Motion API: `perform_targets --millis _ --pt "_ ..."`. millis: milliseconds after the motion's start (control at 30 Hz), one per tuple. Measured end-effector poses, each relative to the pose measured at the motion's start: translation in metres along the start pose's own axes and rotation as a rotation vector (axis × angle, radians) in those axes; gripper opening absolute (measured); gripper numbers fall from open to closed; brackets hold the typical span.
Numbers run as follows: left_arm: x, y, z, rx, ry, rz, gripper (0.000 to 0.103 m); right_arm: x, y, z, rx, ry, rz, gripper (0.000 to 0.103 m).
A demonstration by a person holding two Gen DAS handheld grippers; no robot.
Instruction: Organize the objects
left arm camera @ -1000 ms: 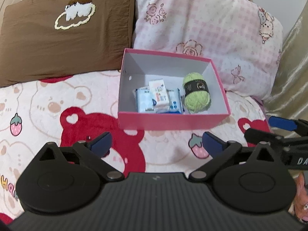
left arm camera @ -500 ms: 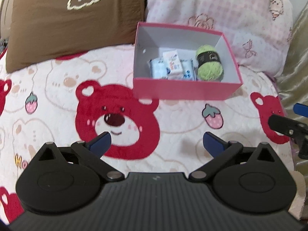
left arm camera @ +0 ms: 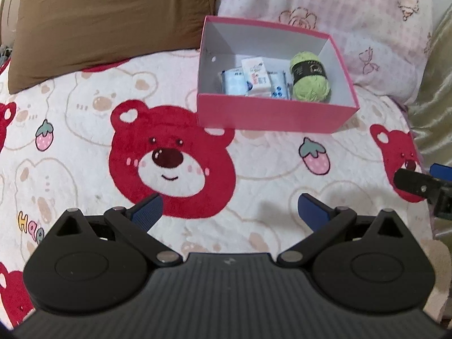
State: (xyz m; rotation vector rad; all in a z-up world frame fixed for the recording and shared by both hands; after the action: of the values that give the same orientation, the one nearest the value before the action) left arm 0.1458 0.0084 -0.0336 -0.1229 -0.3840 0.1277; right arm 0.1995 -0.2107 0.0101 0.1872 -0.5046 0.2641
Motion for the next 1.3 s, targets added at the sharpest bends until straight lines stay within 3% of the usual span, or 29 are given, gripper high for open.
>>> perform_targets --millis 400,967,1300 --pt "-0.001 -0.002 -0.012 0.038 0.027 -0.015 0.103 -0.002 -0.001 -0.01 -0.022 0.03 -0.008 0.102" --pt "-0.009 -0.006 -0.001 0.002 0.018 -0.011 0.103 -0.008 0.015 0.008 -0.033 -0.004 0.048 0.102" --pt "-0.011 -0.005 -0.003 0.027 0.025 -0.017 0.103 -0.009 0.016 0.009 -0.034 -0.007 0.043 0.102"
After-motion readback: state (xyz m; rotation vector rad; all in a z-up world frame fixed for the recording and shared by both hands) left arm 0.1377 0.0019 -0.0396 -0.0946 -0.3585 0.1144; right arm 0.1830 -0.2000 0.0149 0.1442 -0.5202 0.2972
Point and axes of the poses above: each gripper's, at about its wrist camera, not at the fingertips, and z roughly against the way its jaws point, y to its left, x to its top, the point moved 6 cm from there along -z, roughly the way its jaws point, and after that the axes turned 7 degrees about y, right-handed, at the moved point
